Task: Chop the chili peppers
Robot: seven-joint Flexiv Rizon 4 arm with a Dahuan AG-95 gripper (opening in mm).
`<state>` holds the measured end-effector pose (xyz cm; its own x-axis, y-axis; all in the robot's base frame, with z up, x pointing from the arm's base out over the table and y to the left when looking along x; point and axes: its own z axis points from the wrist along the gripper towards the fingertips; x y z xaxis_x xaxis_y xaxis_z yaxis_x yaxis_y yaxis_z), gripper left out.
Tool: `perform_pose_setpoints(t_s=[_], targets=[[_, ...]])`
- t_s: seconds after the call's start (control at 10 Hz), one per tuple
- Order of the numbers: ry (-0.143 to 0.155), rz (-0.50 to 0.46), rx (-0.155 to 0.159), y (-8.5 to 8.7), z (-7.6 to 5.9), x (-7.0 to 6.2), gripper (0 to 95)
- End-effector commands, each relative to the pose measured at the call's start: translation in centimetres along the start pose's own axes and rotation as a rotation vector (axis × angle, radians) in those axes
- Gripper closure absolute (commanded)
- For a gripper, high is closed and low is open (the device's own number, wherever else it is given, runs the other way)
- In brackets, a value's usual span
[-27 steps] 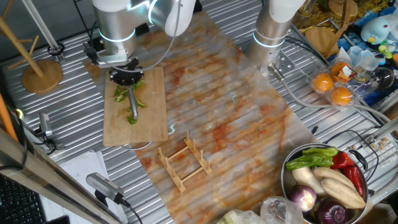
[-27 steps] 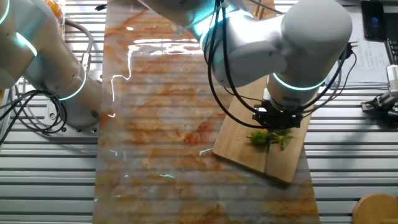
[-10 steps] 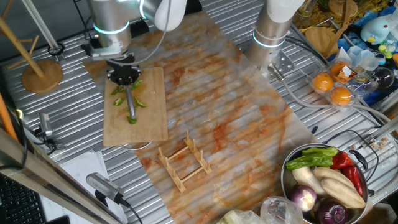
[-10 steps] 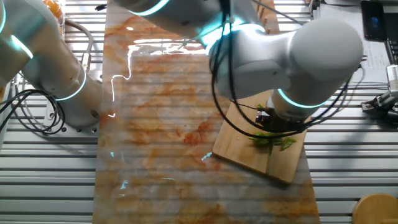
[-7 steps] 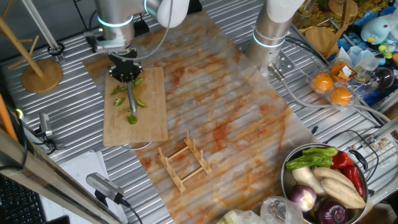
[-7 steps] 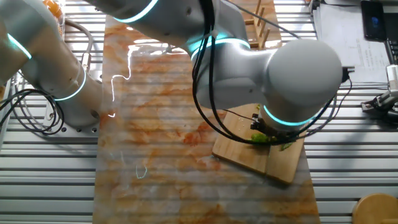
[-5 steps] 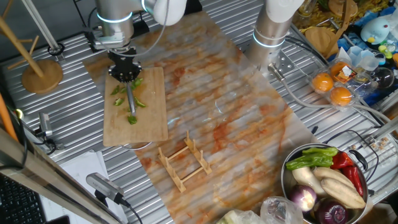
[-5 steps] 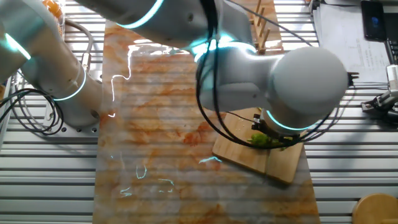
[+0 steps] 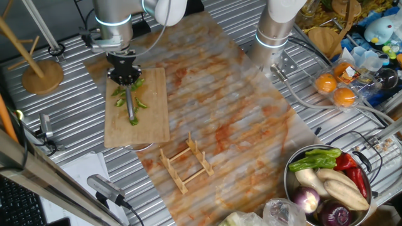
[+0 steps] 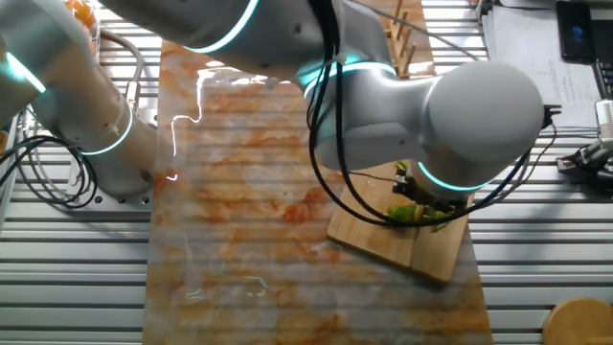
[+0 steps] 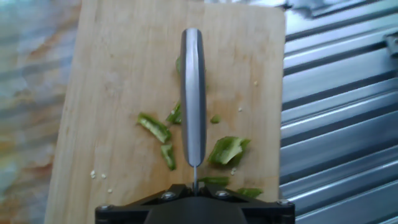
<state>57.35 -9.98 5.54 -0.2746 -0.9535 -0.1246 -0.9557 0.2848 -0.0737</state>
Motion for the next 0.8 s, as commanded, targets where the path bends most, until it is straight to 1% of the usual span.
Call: perform_pose_setpoints(t_s=[0.1,0.2,0.3,0.5,0.6,0.7,0.8], targets=[[0.046,0.002,-0.039,0.4,-0.9,0.1,95.0],[0.079,-0.005,-0.034,0.7,-2.0,0.1,95.0],[0.105,-0.008,-0.042,1.4,-3.3,0.0,95.0],[0.121,-0.017,-0.058,1.9,-3.9,0.1,95.0],[0.128,-0.023,-0.069,2.4,-3.9,0.2,95.0],[0.145,-0.029,-0.062,3.1,-3.8,0.4,95.0],[0.162,-0.045,-0.052,3.4,-3.7,0.5,95.0]])
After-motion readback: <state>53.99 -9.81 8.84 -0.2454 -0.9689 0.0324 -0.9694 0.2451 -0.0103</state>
